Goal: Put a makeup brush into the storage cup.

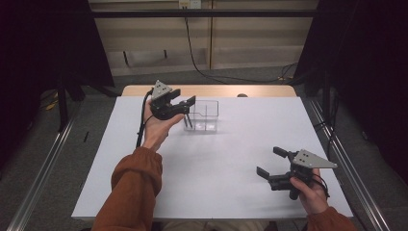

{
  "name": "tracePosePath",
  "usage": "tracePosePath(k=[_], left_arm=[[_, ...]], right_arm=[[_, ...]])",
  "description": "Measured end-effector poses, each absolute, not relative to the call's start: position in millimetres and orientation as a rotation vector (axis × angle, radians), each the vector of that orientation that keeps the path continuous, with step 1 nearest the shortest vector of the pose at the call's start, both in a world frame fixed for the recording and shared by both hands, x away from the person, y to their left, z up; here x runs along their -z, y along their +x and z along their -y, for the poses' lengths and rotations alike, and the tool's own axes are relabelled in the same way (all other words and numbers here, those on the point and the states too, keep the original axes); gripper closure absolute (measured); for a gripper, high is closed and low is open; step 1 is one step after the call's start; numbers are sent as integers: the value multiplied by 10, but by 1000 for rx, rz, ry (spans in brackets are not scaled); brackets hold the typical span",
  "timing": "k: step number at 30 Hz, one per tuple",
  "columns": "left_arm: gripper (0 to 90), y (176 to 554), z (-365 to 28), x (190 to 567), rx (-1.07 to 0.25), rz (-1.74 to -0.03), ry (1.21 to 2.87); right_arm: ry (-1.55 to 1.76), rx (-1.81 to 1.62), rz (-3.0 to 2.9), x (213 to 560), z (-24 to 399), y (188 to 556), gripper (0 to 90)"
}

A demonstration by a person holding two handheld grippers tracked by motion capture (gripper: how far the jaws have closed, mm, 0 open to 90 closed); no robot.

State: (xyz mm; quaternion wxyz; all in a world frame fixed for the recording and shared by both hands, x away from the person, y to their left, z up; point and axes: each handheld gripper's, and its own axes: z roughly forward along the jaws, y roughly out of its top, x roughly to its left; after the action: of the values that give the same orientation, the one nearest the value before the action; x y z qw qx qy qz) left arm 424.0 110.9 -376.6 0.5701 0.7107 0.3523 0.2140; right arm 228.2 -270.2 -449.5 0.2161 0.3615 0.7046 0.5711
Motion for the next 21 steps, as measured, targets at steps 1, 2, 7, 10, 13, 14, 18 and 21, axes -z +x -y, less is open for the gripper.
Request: tracePosePath(k=[1, 2, 7, 10, 13, 14, 18, 21], left_arm=[[224, 4241, -1116, 3762, -501, -834, 1668], [185, 4240, -1123, 3758, -494, -834, 1664], [87, 4231, -1145, 3746, -464, -847, 1657], [40, 4202, -1157, 3730, -455, -837, 1661], [21, 4160, -1188, 3705, -458, -820, 1651], [21, 4151, -1204, 3700, -453, -814, 1652], [21, 4097, -1273, 3683, -464, -807, 1649], [20, 4065, -1333, 3684, -479, -806, 1653]], right_arm=[[1002, -1583, -1953, 4498, 2706, 2284, 16], [1008, -1583, -1951, 4501, 2710, 2286, 16], [1011, -1588, -1951, 4505, 2712, 2306, 16], [1009, -1590, -1949, 4503, 2709, 2310, 15], [1007, -1591, -1949, 4500, 2707, 2311, 14], [1005, -1591, -1949, 4500, 2705, 2312, 14], [1006, -1587, -1944, 4496, 2708, 2310, 10], [1013, -1582, -1939, 4497, 2711, 2317, 9]])
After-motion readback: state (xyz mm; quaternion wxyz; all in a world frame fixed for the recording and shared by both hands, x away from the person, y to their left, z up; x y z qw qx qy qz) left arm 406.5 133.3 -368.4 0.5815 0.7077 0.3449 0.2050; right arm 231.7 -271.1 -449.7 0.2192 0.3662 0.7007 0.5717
